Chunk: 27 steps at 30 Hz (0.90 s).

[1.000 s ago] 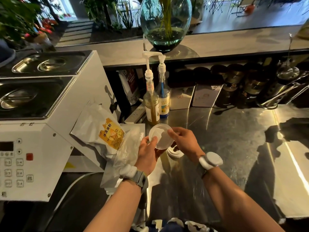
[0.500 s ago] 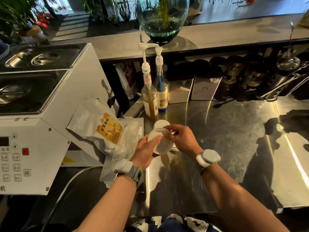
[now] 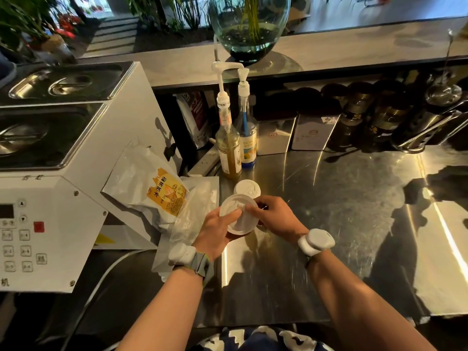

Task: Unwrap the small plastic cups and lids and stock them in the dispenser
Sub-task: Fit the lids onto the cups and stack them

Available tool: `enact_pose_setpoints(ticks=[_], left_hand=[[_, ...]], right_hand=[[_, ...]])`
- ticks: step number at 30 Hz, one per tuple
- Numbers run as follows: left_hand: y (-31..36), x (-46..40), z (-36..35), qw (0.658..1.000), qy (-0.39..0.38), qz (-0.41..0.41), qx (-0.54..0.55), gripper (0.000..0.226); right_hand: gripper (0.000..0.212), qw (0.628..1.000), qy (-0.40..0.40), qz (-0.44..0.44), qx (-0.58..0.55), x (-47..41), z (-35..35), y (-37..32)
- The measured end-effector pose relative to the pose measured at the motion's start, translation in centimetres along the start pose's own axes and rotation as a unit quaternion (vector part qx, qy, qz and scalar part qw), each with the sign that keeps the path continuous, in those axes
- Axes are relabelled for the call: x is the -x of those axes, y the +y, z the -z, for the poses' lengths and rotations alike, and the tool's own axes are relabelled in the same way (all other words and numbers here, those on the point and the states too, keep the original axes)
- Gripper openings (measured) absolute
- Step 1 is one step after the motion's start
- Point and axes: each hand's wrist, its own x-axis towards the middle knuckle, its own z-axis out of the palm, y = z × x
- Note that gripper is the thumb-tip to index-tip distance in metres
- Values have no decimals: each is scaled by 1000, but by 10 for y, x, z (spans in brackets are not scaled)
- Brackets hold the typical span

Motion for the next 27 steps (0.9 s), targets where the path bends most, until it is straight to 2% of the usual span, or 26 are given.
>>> enact_pose_setpoints(ticks=[2, 3, 5, 7, 12, 16, 18, 21, 27], left_hand=[[0, 1, -1, 1000, 21, 1, 3, 32], [0, 1, -1, 999, 34, 2, 10, 32], [-2, 0, 0, 998, 59, 0, 13, 36], [-2, -1, 0, 997, 78, -1, 4, 39], [-2, -5, 0, 993, 116, 2, 13, 45], [2, -4, 0, 993, 98, 10, 67, 44], [3, -4, 1, 991, 82, 20, 102, 45], [2, -1, 5, 991, 65, 19, 112, 47], [-3, -1, 9, 988, 62, 39, 133, 49]], right_hand=[[24, 998, 13, -10, -62, 1, 5, 6], [21, 996, 49, -12, -72, -1, 8, 12], [19, 990, 139, -27, -13, -7, 13, 28], [23, 979, 183, -51, 68, -12, 16, 44], [58, 979, 120, -85, 138, -18, 11, 66], [95, 971, 96, -126, 179, -24, 1, 73], [106, 965, 89, -140, 203, -28, -3, 75], [112, 959, 78, -158, 222, -35, -7, 76], [106, 951, 84, -188, 230, -46, -5, 71]])
